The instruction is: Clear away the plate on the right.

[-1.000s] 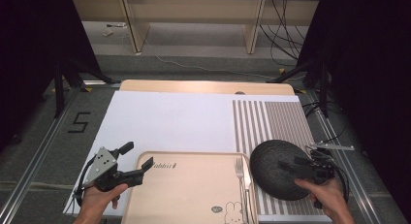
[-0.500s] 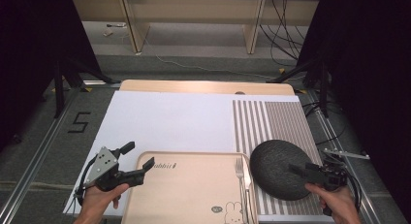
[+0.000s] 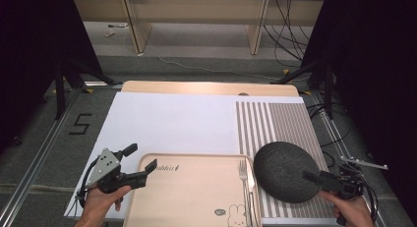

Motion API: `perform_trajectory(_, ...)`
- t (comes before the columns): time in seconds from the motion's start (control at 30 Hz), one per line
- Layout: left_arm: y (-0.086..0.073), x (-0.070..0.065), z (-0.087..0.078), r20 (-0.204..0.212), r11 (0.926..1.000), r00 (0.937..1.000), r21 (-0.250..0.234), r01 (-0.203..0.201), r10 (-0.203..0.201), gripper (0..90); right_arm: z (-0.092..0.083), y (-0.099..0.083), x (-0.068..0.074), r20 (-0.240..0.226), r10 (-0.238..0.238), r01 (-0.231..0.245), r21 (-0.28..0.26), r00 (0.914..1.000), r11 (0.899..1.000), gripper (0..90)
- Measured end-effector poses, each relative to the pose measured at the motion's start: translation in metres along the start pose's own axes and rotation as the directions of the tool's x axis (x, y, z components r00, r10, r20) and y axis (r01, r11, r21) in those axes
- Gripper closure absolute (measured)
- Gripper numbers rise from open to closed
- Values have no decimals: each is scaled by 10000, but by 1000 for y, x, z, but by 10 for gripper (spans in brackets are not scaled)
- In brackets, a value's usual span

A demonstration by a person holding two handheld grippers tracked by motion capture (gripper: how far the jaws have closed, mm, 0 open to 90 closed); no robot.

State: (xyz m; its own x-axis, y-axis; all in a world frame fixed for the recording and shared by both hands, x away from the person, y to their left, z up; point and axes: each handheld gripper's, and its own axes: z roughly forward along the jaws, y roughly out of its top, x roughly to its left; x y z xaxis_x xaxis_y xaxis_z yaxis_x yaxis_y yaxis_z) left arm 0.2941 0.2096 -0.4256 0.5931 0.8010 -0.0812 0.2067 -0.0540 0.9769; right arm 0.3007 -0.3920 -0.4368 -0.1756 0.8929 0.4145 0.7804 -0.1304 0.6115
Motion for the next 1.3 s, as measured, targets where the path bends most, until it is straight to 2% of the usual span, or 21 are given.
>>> perform_trajectory(0.13, 0, 1, -1, -20, 10000, 10000, -22, -7, 7, 156, -5, -2, -10, 52, 279, -279, -107, 9996, 9996, 163)
perform_trajectory(0.27, 1, 1, 0, -33, 10000, 10000, -39, -4, 4, 156, -5, -4, -18, 167, 471, -473, 89, 9987, 9988, 164)
perform_trajectory(0.67, 1, 1, 0, -14, 10000, 10000, 3, -65, 65, 156, 0, -4, -23, 378, 601, -617, 432, 9975, 9972, 165)
perform_trajectory(0.9, 1, 1, 1, -12, 10000, 10000, 11, -64, 64, 156, 3, -5, -29, 465, 865, -891, 579, 9952, 9943, 175)
perform_trajectory(1.1, 1, 1, 0, -5, 10000, 10000, -10, -71, 71, 156, 3, -5, -34, 259, 1189, -1202, 554, 9926, 9912, 193)
perform_trajectory(1.3, 1, 1, 0, -9, 10000, 10000, 4, -78, 78, 156, 6, -5, -35, 184, 1233, -1243, 702, 9922, 9898, 204)
